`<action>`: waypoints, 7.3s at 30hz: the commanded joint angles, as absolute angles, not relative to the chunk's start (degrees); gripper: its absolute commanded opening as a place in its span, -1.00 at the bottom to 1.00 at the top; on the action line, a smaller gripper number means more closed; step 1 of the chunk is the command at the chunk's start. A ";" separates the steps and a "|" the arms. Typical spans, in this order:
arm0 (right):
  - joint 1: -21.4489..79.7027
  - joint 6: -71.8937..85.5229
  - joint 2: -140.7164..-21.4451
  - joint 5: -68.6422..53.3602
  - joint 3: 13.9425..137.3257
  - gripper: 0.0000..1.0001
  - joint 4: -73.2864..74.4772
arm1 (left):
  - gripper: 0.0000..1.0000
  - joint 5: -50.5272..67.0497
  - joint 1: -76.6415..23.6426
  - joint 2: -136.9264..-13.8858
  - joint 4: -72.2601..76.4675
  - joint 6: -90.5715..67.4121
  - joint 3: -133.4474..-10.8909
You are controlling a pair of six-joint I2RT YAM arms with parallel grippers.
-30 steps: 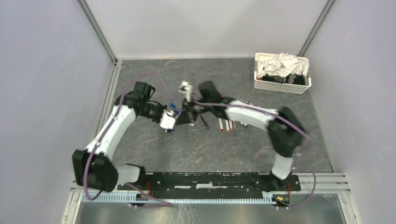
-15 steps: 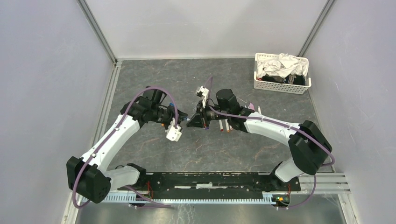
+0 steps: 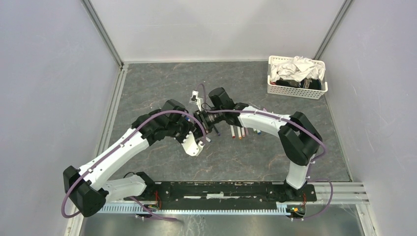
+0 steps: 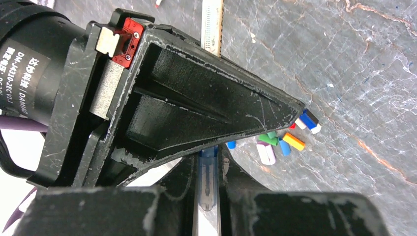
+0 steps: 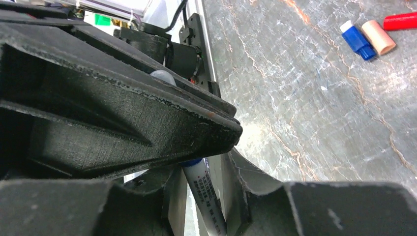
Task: Open the pen caps
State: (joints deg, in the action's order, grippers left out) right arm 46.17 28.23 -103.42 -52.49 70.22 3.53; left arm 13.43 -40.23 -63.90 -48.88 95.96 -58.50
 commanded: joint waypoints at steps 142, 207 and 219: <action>40.82 23.75 -81.79 -50.28 42.22 -1.00 3.71 | -0.95 19.93 -19.66 -69.78 -70.11 98.26 -74.97; 28.45 12.59 -87.83 10.46 52.33 -0.18 4.03 | 1.00 17.01 -12.22 -88.44 -58.39 32.78 -96.66; 42.60 7.74 -101.62 1.28 70.26 -0.20 9.35 | 1.00 20.10 -6.15 -82.25 -59.74 32.32 -93.77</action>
